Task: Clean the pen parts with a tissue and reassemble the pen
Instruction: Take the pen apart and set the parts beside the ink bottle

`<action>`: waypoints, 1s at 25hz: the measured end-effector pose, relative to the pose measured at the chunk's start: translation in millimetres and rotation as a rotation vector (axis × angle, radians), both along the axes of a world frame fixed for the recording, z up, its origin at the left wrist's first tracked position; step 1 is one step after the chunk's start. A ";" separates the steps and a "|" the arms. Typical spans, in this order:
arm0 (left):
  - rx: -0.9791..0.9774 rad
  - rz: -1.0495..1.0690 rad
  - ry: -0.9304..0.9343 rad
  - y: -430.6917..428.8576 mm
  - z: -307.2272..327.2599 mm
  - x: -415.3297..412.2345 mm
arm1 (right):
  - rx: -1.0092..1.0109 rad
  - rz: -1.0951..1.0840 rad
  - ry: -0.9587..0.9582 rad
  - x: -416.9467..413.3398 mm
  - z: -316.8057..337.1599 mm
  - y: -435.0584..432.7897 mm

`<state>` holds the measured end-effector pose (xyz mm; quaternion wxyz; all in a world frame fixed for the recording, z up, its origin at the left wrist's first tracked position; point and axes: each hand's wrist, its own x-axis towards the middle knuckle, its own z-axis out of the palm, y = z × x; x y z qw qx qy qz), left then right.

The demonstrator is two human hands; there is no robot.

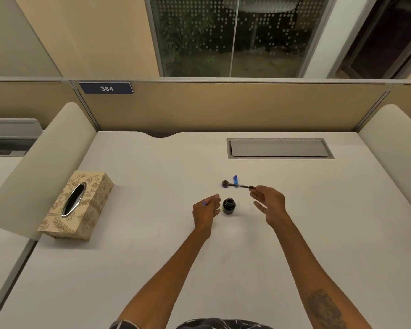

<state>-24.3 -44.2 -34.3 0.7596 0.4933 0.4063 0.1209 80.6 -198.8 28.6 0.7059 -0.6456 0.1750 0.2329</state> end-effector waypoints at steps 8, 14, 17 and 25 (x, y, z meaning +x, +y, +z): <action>0.000 -0.038 -0.161 -5.8 35.9 20.1 | 0.488 0.087 0.297 -19.5 -7.8 24.1; -0.013 0.093 -0.163 4.3 59.3 25.2 | 0.540 0.147 0.322 -31.7 -11.7 47.0; 0.001 0.125 -0.170 13.8 61.5 20.5 | 0.485 0.199 0.318 -33.2 -14.0 56.2; -0.002 0.283 -0.205 58.9 63.5 -5.1 | -0.229 0.323 -0.335 -19.9 -0.2 99.3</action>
